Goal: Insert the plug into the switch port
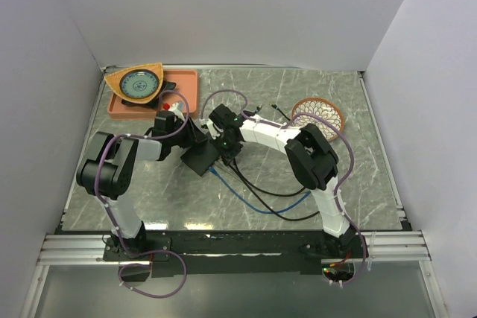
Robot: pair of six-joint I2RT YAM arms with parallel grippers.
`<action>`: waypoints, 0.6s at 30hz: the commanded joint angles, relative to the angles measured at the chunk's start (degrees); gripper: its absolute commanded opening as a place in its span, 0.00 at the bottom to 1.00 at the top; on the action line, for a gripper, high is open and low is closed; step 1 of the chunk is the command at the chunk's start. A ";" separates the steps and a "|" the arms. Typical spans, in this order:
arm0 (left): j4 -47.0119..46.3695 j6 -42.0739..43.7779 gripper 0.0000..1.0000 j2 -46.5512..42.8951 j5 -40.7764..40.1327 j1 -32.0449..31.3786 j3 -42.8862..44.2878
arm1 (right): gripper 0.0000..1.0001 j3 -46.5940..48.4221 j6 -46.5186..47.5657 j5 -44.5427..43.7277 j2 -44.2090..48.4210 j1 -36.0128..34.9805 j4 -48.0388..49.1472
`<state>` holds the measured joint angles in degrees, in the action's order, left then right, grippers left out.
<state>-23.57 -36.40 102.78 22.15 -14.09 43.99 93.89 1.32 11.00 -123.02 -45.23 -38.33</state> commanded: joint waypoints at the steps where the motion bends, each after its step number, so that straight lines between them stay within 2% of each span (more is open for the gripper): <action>1: 10.65 -1.22 0.41 -0.13 9.32 -5.78 -3.12 | 0.00 4.03 -0.80 1.30 -0.03 -0.38 24.79; 6: 13.37 0.36 0.46 -0.30 7.56 -5.60 -1.54 | 0.00 -1.42 2.01 3.49 3.66 -0.65 24.35; 7: 13.90 0.89 0.47 -0.21 7.21 -5.60 -0.84 | 0.07 -2.30 2.63 3.76 4.19 -0.73 24.35; 12: 16.01 1.42 0.49 -1.79 5.71 -4.81 -0.31 | 0.19 -8.01 5.61 6.30 7.35 -1.44 23.92; 13: 16.97 1.68 0.49 -2.49 4.40 -4.72 -0.13 | 0.25 -8.54 5.71 7.01 7.71 -1.52 23.74; 18: 23.04 4.85 0.54 -5.75 -2.19 -3.76 0.48 | 0.39 -9.25 7.99 6.40 8.24 -1.61 21.02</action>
<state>-13.98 -33.32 99.35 19.75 -16.32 45.34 84.05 6.33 15.53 -118.10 -45.78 -26.50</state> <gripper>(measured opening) 0.520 0.349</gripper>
